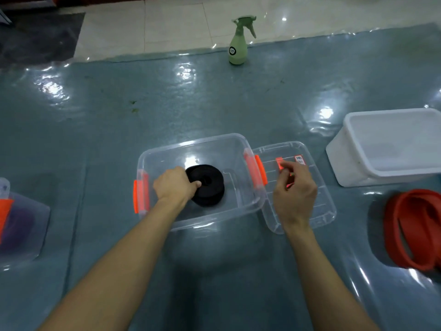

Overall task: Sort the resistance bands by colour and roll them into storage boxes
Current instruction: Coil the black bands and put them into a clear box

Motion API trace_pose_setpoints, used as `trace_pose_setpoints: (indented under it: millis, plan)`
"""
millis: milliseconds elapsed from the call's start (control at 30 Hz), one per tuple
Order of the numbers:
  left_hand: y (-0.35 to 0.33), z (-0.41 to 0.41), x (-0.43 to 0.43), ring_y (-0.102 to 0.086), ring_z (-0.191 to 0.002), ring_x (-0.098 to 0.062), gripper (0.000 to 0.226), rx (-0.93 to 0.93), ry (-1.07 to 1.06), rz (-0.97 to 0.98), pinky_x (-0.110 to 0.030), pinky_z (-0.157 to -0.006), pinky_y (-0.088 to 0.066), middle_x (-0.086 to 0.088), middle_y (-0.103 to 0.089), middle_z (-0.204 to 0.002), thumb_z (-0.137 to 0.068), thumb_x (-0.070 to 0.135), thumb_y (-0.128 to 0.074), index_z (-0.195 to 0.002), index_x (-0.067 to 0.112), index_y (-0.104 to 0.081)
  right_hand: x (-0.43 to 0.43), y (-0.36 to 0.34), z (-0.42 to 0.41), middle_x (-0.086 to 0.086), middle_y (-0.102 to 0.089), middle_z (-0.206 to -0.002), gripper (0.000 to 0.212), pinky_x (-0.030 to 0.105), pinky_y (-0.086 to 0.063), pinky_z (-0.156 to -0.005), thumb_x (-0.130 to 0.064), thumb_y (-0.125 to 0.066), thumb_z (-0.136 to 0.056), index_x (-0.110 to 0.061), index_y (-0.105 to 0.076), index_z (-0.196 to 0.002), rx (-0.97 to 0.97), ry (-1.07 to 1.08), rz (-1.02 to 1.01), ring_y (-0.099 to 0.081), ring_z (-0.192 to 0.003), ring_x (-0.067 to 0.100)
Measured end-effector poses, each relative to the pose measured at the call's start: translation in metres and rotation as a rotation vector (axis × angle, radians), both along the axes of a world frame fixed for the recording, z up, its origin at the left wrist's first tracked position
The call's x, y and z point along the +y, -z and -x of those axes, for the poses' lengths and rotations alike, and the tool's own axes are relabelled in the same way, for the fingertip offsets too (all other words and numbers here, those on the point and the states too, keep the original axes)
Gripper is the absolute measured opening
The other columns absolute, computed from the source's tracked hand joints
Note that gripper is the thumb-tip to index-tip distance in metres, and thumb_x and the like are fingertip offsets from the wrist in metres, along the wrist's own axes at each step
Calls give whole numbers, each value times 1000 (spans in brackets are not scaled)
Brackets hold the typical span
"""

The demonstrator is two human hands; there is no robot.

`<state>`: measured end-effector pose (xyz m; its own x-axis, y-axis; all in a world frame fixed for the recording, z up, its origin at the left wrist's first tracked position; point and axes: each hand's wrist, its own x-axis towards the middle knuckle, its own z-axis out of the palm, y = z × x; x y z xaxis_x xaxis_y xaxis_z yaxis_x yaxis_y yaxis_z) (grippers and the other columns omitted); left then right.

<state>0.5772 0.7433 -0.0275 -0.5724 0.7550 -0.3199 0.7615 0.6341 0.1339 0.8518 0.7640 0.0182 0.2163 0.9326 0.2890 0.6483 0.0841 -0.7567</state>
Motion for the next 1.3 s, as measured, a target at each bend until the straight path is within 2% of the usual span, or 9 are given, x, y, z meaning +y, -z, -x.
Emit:
trace_pose_setpoints:
  millis: [200,400,567,733,867,933,1033,1167,1300]
  plan:
    - [-5,3,-1,-74,-96,-32,50,-3,-19,44,-33,-73,-46,4,-60,-73,-83,72,-81,-80,26,-60,60,64,-46,25,-56,-139,49,52,-53,-101,-32,-73,-98,4,-62,-130,-382,-22,655,-64,-117,48]
    - [-9,-7,2,-75,-96,-34,49,67,48,103,-35,-74,-51,-9,-77,-98,-91,66,-77,-101,18,-71,81,54,-56,21,-75,-94,32,41,-62,-77,-31,-86,-78,-3,-71,-82,-368,-59,694,-73,-85,38]
    - [-22,-20,0,-74,-95,-36,43,196,124,-11,-35,-72,-48,-8,-77,-97,-92,59,-75,-102,18,-73,26,2,-92,10,-65,-64,36,29,-41,-59,-42,-83,-70,-11,-66,-63,-396,13,545,-60,-59,32]
    - [-72,-55,-1,-72,-83,-17,29,-377,-12,-607,-42,-79,-60,9,-72,-86,-101,55,-68,-98,26,-69,-23,-78,-102,0,-68,-67,27,36,-53,-64,-43,-82,-69,-19,-69,-67,-414,-55,382,-65,-65,27]
    - [-140,-78,-3,-80,-104,-18,46,-1124,-99,-753,-47,-82,-69,-4,-78,-121,-92,63,-73,-125,31,-67,-17,-128,-79,3,-72,-87,28,35,-50,-72,-39,-85,-71,-17,-76,-86,-512,-356,202,-67,-77,29]
    - [-159,-73,-15,-80,-109,-29,54,-1301,-62,-771,-45,-75,-69,-10,-77,-127,-95,46,-80,-142,28,-61,-6,-138,-57,4,-73,-95,31,40,-55,-77,-38,-85,-74,-16,-79,-96,-541,-555,104,-70,-83,31]
    - [-158,-53,-40,-82,-96,-39,54,-1228,-93,-944,-41,-65,-68,-22,-77,-122,-105,5,-71,-154,19,-54,7,-135,-22,7,-71,-109,34,43,-56,-91,-29,-85,-85,-12,-79,-113,-432,-667,-76,-68,-100,34]
    - [-135,-21,-81,-83,-89,-34,52,-1163,-449,-1204,-38,-65,-67,-25,-75,-124,-106,0,-66,-154,15,-52,13,-102,1,23,-56,-145,57,46,-38,-117,-31,-68,-103,-2,-54,-150,-183,-298,1,-50,-136,39]
    - [-102,-2,-97,-80,-106,-25,49,-982,-542,-1219,-39,-90,-66,-18,-76,-131,-107,3,-65,-153,18,-54,0,-67,30,13,-65,-112,26,38,-38,-79,-31,-45,-114,-7,-55,-116,78,-376,495,-61,-105,37]
